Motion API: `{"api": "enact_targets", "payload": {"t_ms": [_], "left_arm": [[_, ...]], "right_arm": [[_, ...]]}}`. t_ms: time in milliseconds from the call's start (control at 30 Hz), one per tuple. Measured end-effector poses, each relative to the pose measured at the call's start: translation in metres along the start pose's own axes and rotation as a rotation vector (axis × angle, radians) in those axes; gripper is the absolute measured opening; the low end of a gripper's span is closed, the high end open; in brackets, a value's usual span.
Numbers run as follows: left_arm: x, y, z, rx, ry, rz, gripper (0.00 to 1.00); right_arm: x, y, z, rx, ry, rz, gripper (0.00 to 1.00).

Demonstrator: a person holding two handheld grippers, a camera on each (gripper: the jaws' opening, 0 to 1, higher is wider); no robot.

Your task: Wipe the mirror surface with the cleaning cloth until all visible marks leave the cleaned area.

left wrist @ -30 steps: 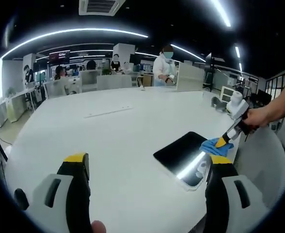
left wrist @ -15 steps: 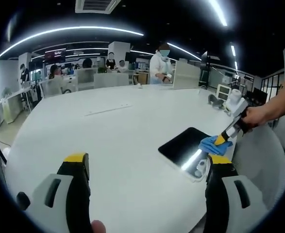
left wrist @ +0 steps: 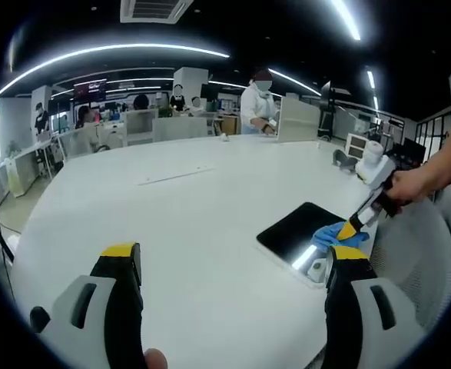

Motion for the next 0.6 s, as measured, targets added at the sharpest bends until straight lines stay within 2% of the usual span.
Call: {"api": "enact_targets", "payload": {"t_ms": [500, 600], "left_arm": [[-0.002, -0.006, -0.002, 0.012, 0.0, -0.012, 0.99], [-0.002, -0.005, -0.002, 0.009, -0.003, -0.01, 0.99]], "right_arm": [[0.016, -0.038, 0.017, 0.02, -0.002, -0.071, 0.0], [0.019, -0.047, 0.022, 0.046, 0.002, -0.091, 0.0]]}}
Point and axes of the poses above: the point that each gripper's makers call its tool centre point, and the gripper's own axes: z roughly forward along the fingers, y roughly to its right, x roughly out of its top, the point moved 3 cm from there along -z, roughly backward along the fingers, and after that the axes turned 15 degrees about -z, right-handed, at the moved point
